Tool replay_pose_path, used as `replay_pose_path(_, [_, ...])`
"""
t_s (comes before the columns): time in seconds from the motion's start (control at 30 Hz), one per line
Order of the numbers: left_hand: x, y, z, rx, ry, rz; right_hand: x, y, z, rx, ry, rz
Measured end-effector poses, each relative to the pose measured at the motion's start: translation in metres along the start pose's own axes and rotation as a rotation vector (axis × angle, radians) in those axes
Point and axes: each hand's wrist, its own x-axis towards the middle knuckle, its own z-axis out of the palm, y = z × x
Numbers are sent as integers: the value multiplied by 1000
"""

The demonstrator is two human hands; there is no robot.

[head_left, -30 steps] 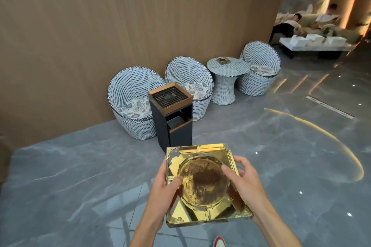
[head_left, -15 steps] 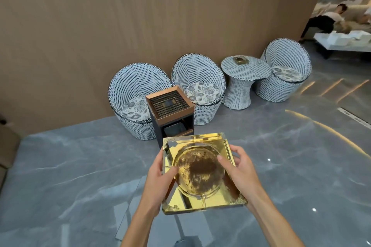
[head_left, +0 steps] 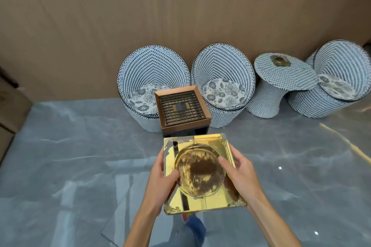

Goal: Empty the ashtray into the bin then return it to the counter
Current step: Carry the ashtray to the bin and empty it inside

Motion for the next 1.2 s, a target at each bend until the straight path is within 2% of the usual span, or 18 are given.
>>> replay_pose_path(0.2, [81,-2,16,-13,57,-36,96,2,4,-57,-46,17])
replay_pose_path(0.4, [124,-26,33,13,108,-95,152,24,3,-132,-86,88])
replay_pose_path(0.97, [211,-145,86,-62,343,-329,276,141,18,-271,-281,240])
replay_pose_path(1.2, [246,-194,95,-102,342,-465,316,202,27,-352,-323,314])
